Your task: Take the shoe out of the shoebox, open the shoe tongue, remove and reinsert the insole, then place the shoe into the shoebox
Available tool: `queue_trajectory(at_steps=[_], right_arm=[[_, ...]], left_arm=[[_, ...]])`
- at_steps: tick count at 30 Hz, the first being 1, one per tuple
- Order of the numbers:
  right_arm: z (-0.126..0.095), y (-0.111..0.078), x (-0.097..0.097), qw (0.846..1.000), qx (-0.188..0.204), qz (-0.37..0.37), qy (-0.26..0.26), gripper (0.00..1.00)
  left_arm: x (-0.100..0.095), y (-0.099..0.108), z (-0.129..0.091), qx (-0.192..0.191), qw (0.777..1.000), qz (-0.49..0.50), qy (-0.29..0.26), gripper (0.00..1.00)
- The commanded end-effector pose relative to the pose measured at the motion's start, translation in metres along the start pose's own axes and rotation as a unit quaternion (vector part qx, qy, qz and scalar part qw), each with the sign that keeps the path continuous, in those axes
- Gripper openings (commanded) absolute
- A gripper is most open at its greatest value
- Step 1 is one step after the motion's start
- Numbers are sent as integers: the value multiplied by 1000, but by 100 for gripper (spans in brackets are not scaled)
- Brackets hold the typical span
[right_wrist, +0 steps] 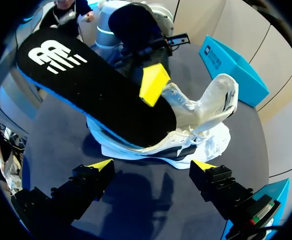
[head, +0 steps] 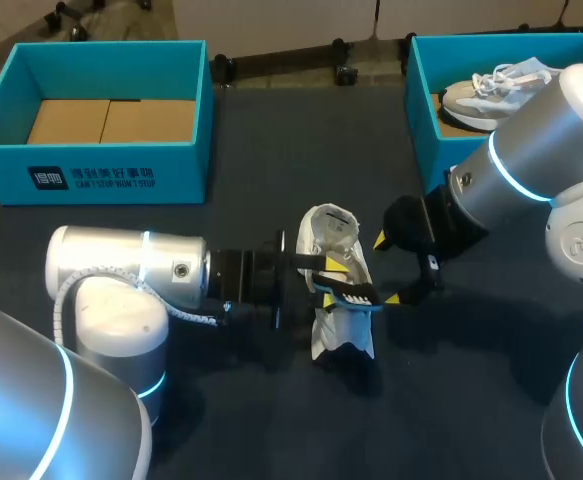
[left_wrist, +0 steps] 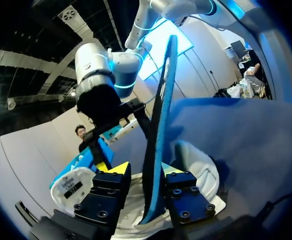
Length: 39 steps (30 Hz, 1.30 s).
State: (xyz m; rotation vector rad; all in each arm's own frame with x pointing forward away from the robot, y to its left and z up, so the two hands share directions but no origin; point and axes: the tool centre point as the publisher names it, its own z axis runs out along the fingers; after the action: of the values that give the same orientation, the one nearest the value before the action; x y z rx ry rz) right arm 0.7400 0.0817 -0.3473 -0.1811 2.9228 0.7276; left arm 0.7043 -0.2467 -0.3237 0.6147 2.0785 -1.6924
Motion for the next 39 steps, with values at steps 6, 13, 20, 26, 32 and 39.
queue_trajectory(at_steps=[6, 13, 20, 26, 32, 39], right_arm=[[-3, -2, 5, 1000, 1, 1, -3, 100], [-3, -3, 7, 1000, 0, 2, -2, 100], [-4, -5, 7, 1000, 1, 1, -2, 100], [-5, -6, 8, 1000, 3, 2, -1, 100], [-6, -6, 9, 1000, 2, 4, -4, 100], [-6, -6, 10, 1000, 1, 4, -5, 100]], left_arm=[[8, 0, 3, -3, 1000, -1, 12, 0], [9, 16, 8, -19, 1000, 9, 21, 0], [7, 28, 9, -38, 999, 7, 18, 0], [5, 27, 7, -40, 999, 3, 12, 0], [5, 13, 6, -27, 1000, 8, 10, 46], [9, 5, 10, -16, 1000, 11, 18, 26]])
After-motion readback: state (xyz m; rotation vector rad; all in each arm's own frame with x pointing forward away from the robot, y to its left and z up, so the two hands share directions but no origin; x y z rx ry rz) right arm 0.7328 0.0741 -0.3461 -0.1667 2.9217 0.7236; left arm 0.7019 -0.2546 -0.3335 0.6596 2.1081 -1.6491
